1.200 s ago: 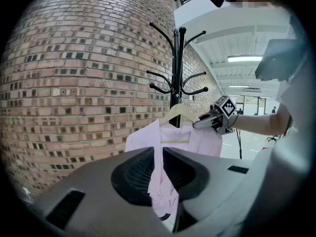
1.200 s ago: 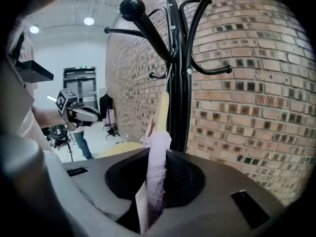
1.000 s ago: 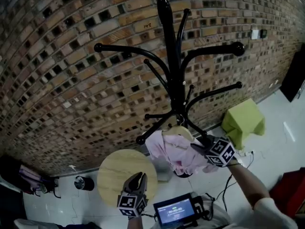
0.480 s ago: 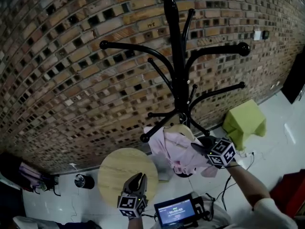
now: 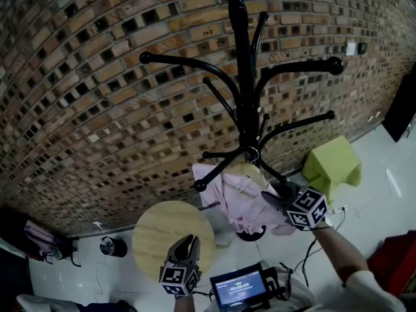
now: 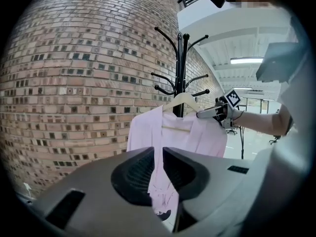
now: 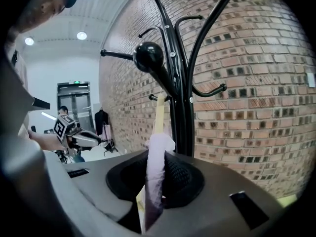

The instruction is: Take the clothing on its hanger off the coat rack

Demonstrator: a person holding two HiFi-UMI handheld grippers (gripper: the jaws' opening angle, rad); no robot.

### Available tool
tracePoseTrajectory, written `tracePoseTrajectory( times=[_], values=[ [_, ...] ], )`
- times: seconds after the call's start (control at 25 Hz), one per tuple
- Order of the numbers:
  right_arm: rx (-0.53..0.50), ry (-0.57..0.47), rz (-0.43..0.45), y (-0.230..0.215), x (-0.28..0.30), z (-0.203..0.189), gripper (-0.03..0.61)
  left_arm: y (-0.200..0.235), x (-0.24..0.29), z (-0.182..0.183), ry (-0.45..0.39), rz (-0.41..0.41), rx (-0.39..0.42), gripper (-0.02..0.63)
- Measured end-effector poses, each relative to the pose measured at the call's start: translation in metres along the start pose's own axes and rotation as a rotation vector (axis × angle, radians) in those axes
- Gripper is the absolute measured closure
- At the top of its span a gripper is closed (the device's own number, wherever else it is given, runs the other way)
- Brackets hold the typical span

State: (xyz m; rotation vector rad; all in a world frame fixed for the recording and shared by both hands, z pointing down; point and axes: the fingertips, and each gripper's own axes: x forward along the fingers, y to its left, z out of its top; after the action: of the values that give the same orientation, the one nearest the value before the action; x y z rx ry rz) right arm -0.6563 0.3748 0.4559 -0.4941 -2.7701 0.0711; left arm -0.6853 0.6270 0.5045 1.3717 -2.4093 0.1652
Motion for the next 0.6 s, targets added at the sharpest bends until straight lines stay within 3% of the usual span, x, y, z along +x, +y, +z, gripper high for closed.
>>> tracePoseTrajectory(
  times=[0.6],
  values=[
    [0.001, -0.013, -0.069, 0.032, -0.029, 0.015, 0.534, 0.006, -0.01, 0.008, -0.015, -0.07, 0.026, 0.548]
  ],
)
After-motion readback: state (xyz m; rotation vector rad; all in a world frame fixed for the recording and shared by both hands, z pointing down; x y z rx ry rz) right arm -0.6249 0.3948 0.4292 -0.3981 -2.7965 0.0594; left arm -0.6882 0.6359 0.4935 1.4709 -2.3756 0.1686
